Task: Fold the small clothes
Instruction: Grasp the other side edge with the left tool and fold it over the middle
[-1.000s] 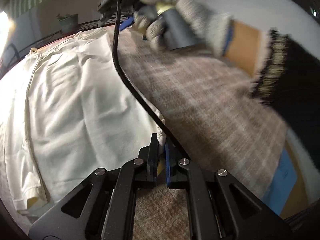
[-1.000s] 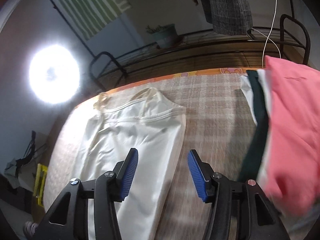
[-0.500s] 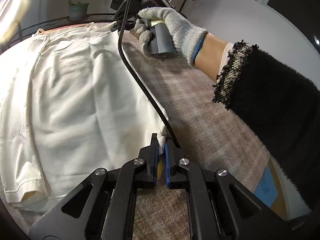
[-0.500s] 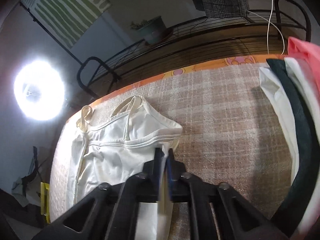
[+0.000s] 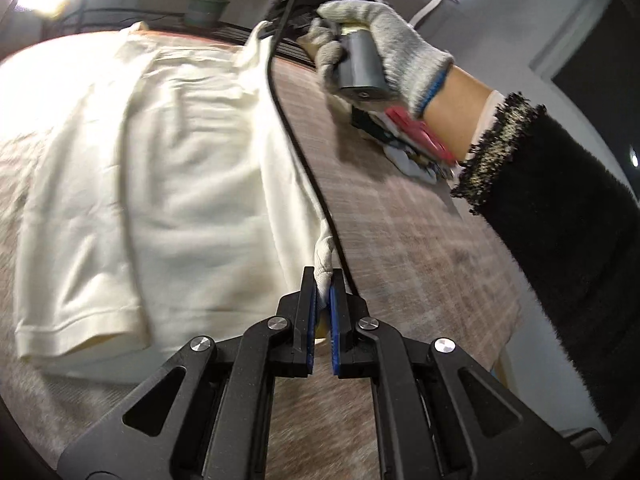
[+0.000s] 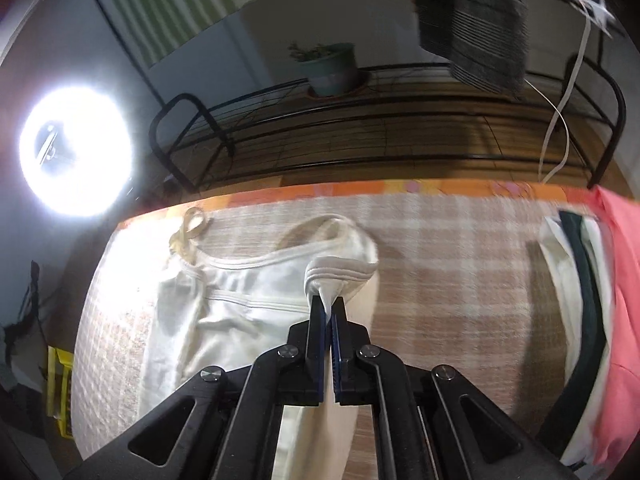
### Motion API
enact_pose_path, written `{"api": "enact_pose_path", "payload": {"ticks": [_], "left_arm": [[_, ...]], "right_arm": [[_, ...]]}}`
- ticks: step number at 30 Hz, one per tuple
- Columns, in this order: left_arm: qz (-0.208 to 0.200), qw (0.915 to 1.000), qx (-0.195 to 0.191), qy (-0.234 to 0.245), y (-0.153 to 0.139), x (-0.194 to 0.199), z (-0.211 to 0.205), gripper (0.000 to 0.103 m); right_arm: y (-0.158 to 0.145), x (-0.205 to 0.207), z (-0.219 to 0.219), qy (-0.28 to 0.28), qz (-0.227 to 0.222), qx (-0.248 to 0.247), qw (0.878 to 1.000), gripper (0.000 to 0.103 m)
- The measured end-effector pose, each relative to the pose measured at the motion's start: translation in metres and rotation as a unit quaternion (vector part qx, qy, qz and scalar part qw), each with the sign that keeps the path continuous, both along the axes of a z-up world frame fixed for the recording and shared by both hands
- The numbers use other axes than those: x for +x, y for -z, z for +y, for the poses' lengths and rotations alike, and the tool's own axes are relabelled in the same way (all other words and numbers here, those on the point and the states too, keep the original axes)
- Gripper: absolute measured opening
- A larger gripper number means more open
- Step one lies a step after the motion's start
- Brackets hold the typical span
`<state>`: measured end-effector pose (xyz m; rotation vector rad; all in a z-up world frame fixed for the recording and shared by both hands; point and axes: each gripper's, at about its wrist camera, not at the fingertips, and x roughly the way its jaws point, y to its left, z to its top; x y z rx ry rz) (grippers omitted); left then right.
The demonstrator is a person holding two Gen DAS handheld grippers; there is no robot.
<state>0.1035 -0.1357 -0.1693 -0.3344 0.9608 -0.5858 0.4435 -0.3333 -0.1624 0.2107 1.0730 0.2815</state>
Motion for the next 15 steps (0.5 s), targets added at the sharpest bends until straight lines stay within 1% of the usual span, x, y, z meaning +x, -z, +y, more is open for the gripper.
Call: {"api": "enact_pose_path", "payload": {"ticks": [2,5,10,13,15], "left_arm": [[0.004,0.9998,-0.007,-0.016,0.002,0.000,0.014,0.003],[0.012,0.9992,-0.006,-0.037,0.009,0.002,0.031,0.003],[0.029,0.9980,0.003,-0.056,0.021,0.000,0.049,0.003],[0.041,0.9973,0.008,-0.060,0.027,0.002,0.053,0.003],[0.041,0.9973,0.013,-0.058,0.028,0.002,0.052,0.003]], "right_arm": [[-0.004,0.002,0.020,-0.013,-0.003,-0.011,1.000,0.000],[0.000,0.007,0.046,-0.030,-0.001,-0.032,0.999,0.000],[0.019,0.013,0.084,-0.049,0.014,-0.044,0.998,0.000],[0.033,0.016,0.101,-0.058,0.023,-0.059,0.996,0.000],[0.043,0.016,0.107,-0.064,0.032,-0.061,0.996,0.000]]}}
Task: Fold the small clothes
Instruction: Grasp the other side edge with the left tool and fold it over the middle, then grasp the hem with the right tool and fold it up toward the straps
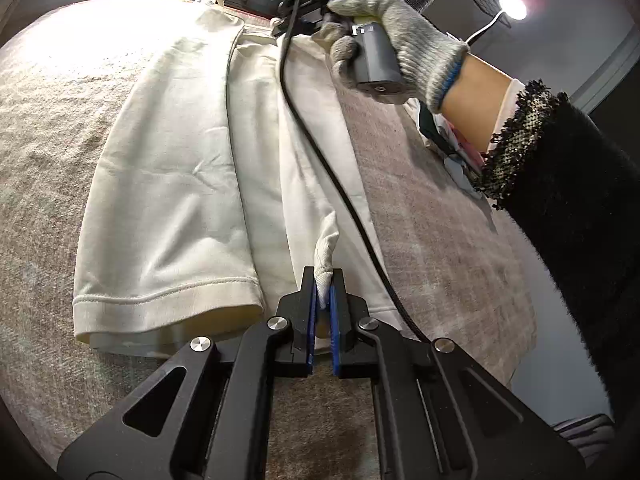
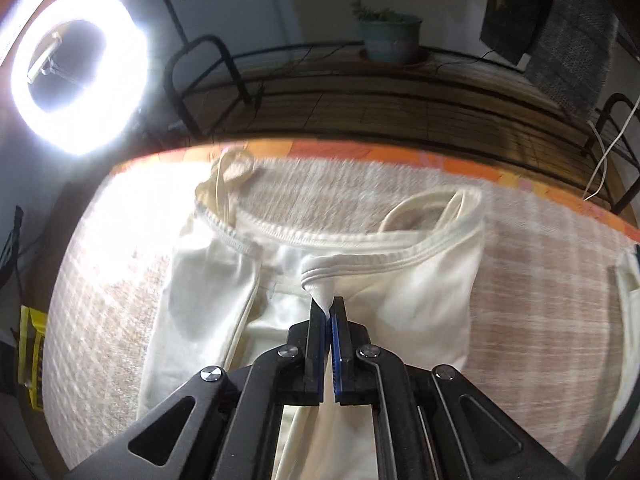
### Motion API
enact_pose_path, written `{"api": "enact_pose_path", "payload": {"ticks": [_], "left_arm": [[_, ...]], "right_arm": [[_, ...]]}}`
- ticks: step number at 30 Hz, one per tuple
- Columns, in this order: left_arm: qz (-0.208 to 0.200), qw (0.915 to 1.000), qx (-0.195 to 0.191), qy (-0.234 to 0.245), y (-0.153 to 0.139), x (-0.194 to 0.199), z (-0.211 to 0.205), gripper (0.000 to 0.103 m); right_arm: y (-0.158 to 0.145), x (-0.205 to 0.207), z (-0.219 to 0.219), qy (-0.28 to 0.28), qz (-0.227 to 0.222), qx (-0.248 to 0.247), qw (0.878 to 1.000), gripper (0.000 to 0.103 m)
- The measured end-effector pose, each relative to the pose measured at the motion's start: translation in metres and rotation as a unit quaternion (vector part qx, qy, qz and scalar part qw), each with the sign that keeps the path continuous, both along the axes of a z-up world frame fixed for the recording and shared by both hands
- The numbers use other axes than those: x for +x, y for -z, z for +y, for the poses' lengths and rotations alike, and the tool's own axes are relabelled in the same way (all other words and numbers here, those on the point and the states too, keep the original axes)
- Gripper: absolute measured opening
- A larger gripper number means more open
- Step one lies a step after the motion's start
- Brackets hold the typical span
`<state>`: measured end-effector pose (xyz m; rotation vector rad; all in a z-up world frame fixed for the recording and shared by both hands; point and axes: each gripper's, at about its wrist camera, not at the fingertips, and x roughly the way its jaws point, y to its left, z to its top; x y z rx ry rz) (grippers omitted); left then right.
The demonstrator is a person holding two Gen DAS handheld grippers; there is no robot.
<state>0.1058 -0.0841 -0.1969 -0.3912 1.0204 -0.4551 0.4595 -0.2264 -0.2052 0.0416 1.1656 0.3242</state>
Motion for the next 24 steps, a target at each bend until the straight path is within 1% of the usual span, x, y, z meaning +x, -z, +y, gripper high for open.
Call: {"api": "enact_pose_path", "payload": {"ticks": [2,3,4,5,6,8,11,13,15,17,19,21,23,24], "left_arm": [[-0.002,0.9999,0.010,0.003,0.001,0.002,-0.005,0.004],[-0.003,0.9999,0.014,0.008,0.000,0.001,-0.007,0.004],[-0.005,0.9997,0.017,0.014,-0.002,0.000,-0.008,0.005],[-0.006,0.9996,0.021,0.017,-0.003,0.000,-0.011,0.012],[-0.010,0.9995,0.024,0.020,-0.006,0.000,-0.015,0.022],[-0.022,0.9992,0.024,0.023,-0.012,-0.008,-0.011,0.027],[-0.051,0.9975,0.037,0.033,-0.025,-0.023,-0.001,0.027],[-0.062,0.9965,0.042,0.038,-0.033,-0.030,0.010,0.027],[-0.079,0.9946,0.056,0.037,-0.040,-0.040,0.023,0.027],[-0.086,0.9933,0.071,0.031,-0.043,-0.048,0.038,0.027],[-0.081,0.9930,0.083,0.022,-0.046,-0.051,0.059,0.031],[-0.064,0.9944,0.083,0.005,-0.045,-0.045,0.074,0.033],[-0.040,0.9972,0.061,-0.017,-0.042,-0.035,0.091,0.034],[-0.025,0.9981,0.050,-0.027,-0.039,-0.028,0.098,0.037]], "right_arm": [[0.007,0.000,0.003,-0.002,0.008,-0.001,1.000,0.007],[0.010,0.000,0.002,0.000,0.012,0.002,1.000,0.020],[0.008,-0.002,0.001,0.001,0.011,0.009,1.000,0.028],[0.005,-0.004,-0.002,0.002,0.010,0.014,1.000,0.035],[0.001,-0.007,-0.005,0.007,0.006,0.021,1.000,0.036],[-0.010,-0.015,-0.012,0.011,0.003,0.030,0.999,0.036],[-0.034,-0.039,-0.030,0.016,-0.011,0.044,0.999,0.036],[-0.052,-0.061,-0.048,0.023,-0.022,0.062,0.998,0.036],[-0.064,-0.086,-0.067,0.034,-0.021,0.085,0.996,0.036],[-0.072,-0.115,-0.083,0.038,-0.019,0.103,0.994,0.037],[-0.077,-0.152,-0.095,0.038,-0.019,0.110,0.993,0.038],[-0.074,-0.187,-0.104,0.037,-0.013,0.109,0.993,0.041],[-0.062,-0.224,-0.107,0.036,0.012,0.122,0.992,0.041],[-0.057,-0.235,-0.108,0.036,0.022,0.128,0.991,0.041]]}}
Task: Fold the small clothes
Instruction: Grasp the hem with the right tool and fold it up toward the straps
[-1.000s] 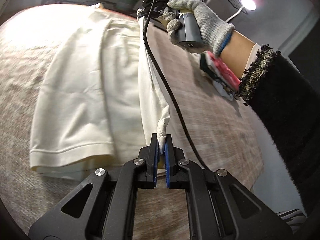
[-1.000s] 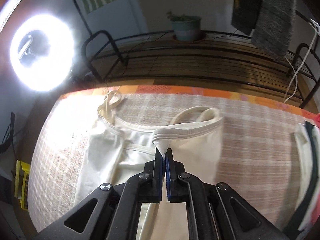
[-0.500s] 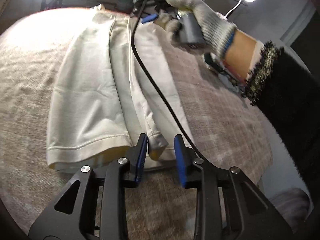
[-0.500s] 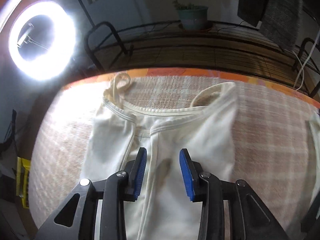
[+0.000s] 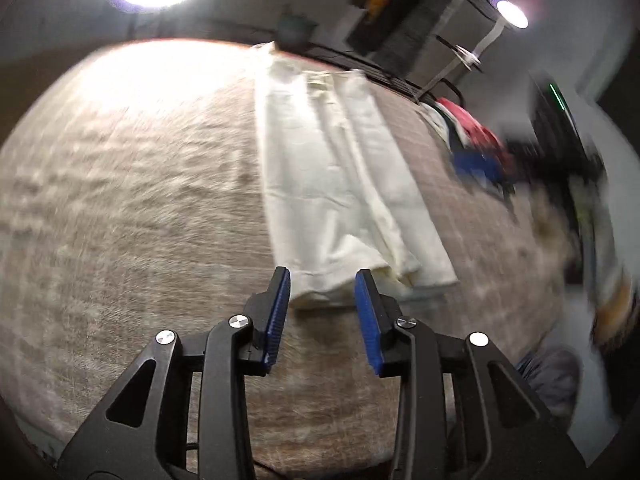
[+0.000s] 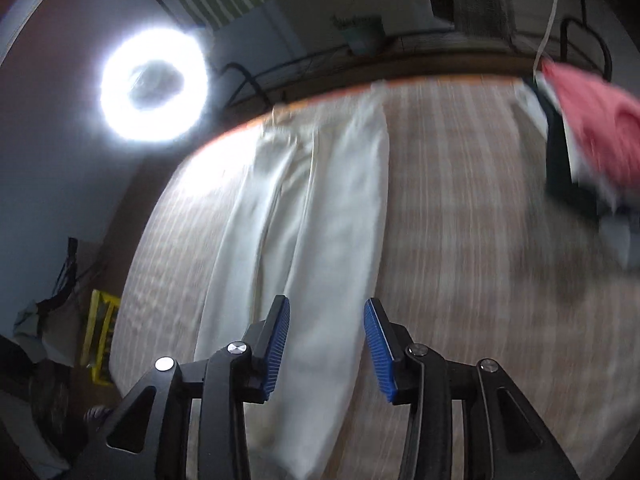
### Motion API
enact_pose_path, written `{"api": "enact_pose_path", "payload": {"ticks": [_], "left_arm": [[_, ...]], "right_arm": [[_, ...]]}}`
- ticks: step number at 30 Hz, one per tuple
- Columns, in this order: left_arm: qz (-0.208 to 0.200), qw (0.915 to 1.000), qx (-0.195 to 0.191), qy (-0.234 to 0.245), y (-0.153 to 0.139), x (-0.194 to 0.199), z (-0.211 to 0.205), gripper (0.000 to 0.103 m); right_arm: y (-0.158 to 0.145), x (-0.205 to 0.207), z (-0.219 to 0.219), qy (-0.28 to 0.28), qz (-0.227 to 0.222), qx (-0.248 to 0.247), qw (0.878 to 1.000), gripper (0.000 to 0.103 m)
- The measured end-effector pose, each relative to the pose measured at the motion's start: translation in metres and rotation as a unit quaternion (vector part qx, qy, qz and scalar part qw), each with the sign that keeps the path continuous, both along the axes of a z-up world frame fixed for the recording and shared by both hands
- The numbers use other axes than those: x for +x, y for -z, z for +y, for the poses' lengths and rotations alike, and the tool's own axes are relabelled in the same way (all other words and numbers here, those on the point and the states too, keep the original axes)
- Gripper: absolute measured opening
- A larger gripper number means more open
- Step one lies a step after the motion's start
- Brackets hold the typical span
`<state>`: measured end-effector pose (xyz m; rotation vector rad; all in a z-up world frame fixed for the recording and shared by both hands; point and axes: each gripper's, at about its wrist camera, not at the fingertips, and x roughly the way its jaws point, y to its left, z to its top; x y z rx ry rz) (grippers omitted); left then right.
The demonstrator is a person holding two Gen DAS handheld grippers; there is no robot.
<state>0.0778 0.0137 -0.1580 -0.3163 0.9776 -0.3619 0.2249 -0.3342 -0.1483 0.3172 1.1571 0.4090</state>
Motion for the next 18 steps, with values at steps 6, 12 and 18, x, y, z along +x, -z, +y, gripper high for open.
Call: {"api": "enact_pose_path", "payload": {"ticks": [6,12,18], "left_arm": [[0.076,0.9958,-0.044,-0.025,0.020,0.031,0.017,0.041],[0.124,0.9883,-0.082,-0.033,0.043,0.040,0.017,0.041],[0.134,0.9889,-0.063,-0.010,0.051,0.045,0.003,0.006]], "right_arm": [[0.045,-0.069,-0.004,0.008,0.066,0.030,0.997,0.042],[0.069,-0.095,-0.007,0.017,0.087,0.080,0.993,0.042],[0.079,-0.098,0.005,0.003,0.096,0.112,0.989,0.027]]}}
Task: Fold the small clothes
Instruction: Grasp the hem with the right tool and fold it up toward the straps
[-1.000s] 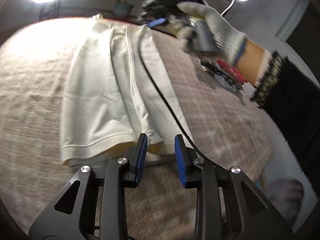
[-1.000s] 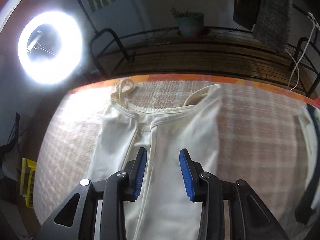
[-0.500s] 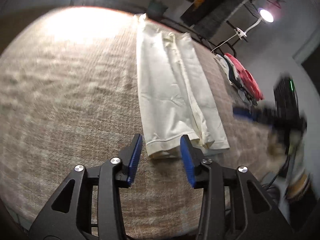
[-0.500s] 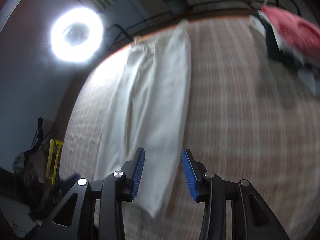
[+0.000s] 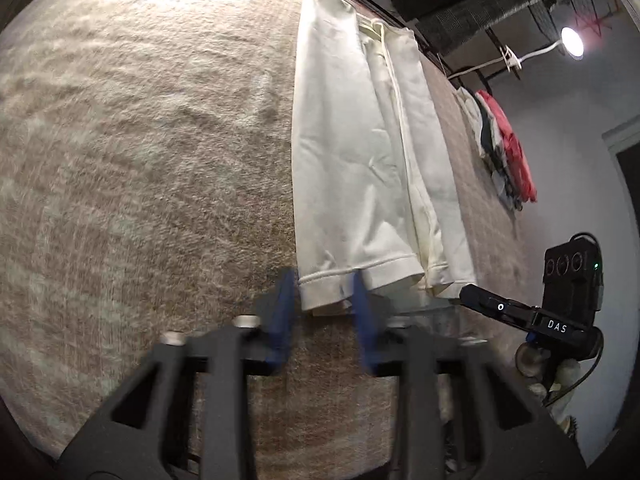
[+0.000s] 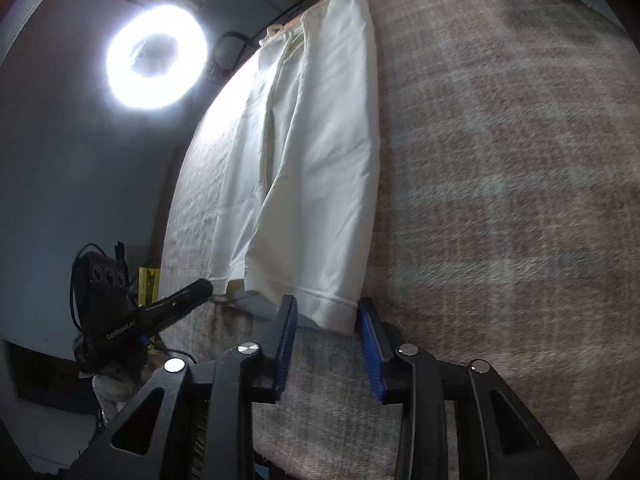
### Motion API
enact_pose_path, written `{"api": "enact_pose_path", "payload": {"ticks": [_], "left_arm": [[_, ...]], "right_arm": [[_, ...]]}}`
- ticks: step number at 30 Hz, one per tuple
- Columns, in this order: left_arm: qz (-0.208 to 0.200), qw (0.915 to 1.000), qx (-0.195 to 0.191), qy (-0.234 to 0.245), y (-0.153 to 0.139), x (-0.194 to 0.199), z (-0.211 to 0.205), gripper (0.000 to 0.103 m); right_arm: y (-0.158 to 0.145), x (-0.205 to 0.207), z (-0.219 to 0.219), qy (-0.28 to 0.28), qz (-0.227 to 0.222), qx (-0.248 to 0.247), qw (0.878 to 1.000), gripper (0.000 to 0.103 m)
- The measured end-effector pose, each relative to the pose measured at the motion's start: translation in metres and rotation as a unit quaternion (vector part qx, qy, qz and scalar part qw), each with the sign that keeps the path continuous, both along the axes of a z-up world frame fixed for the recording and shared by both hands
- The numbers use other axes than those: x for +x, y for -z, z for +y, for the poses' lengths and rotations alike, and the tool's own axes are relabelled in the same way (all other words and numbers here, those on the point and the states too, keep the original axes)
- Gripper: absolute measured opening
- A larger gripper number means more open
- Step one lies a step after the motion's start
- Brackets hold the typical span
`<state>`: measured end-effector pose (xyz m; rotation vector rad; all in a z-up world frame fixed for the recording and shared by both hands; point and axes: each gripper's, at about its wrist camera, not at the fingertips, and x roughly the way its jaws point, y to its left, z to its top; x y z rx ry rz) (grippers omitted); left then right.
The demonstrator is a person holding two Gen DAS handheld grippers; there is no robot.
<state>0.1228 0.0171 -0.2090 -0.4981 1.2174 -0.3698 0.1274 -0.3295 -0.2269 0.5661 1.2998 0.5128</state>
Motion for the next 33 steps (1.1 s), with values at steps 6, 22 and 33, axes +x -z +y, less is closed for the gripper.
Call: {"api": "enact_pose_path", "payload": {"ticks": [6,22,33], "left_arm": [[-0.003,0.9998,-0.020,-0.008,-0.002,-0.002,0.012,0.003],[-0.004,0.9998,-0.021,0.002,0.000,-0.004,0.016,0.003],[-0.035,0.9989,-0.031,0.010,-0.036,0.020,0.011,0.003]], "right_arm": [[-0.003,-0.001,0.001,0.004,-0.005,0.029,1.000,0.003],[0.009,-0.010,-0.006,0.013,0.006,0.048,0.999,0.002],[-0.017,0.013,-0.019,0.020,-0.028,0.064,0.997,0.002]]}}
